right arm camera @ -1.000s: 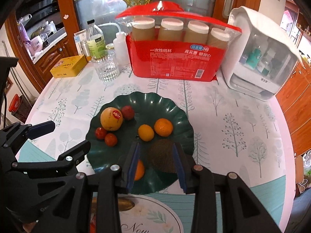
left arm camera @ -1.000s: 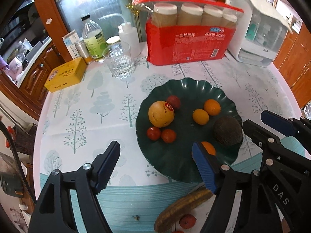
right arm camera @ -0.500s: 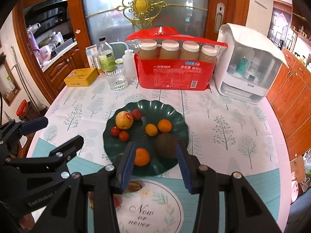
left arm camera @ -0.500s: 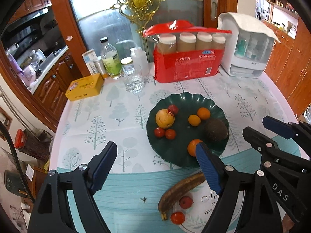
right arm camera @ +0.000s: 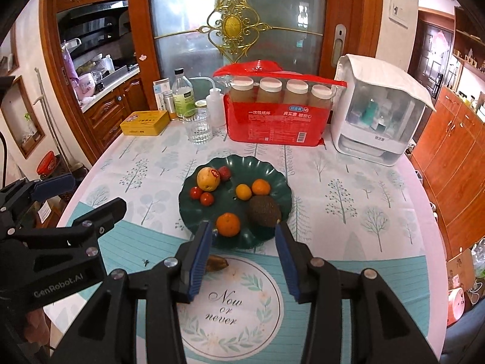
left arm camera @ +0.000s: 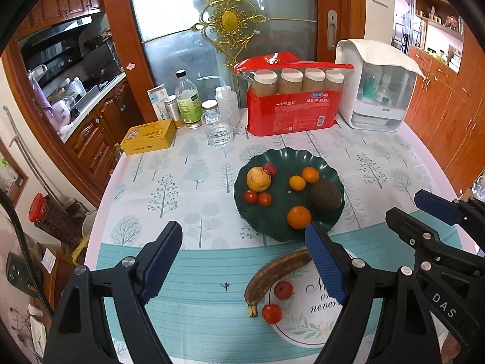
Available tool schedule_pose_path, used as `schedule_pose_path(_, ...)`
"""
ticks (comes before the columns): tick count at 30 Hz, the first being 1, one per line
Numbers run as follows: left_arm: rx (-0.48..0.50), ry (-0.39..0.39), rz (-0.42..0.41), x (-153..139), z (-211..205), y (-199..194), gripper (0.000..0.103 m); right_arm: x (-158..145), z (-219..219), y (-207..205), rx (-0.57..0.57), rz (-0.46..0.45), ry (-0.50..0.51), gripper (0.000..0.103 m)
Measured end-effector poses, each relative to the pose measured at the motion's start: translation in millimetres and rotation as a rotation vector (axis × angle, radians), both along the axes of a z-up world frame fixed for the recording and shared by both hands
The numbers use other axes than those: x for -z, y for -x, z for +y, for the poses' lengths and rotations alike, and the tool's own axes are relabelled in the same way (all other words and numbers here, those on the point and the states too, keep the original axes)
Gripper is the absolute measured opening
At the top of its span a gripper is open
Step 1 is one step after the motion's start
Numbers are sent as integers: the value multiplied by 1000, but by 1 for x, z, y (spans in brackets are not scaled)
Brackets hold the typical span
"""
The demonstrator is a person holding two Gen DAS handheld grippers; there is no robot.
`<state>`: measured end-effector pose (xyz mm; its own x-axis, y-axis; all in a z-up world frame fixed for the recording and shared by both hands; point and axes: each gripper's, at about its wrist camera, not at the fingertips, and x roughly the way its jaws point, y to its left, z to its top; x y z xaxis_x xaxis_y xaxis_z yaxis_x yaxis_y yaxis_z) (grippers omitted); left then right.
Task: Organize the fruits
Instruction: 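Withdraw both open tools from the green plate toward the white plate, then grasp the red tomato with the left tool while the right tool grasps the red apple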
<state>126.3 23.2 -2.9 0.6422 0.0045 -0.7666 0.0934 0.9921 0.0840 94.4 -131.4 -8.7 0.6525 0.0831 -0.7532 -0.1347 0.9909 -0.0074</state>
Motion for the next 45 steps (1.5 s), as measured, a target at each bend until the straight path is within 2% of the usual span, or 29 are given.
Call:
schedule_pose_path(5,-17,1,5,7,3,18,82,3,1,14,-24,1,-7,44)
schedule_pose_path(9,-38,6,28,25,6,31,82,11,1,21,-45,12,-15,44)
schedule_pose_path(20,-132,39,148,108,21,59,82,62,8,25,-99,101,-19,44)
schedule_pose_path(28,-202,133,249,165,33,71,82,105,16,27,-143,159,-23,44)
schedule_pose_path(30,-208,151,262,176,33,72,78,116,16,27,-148,179,-30,44)
schedule_pose_path(33,-203,159,274,186,31,71,71,130,16,27,-147,206,-40,44)
schedule_pose_path(41,-161,159,278,198,12,61,70,144,9,25,-129,231,-54,44)
schedule_pose_path(45,-135,165,276,203,2,53,64,146,5,22,-117,233,-60,44)
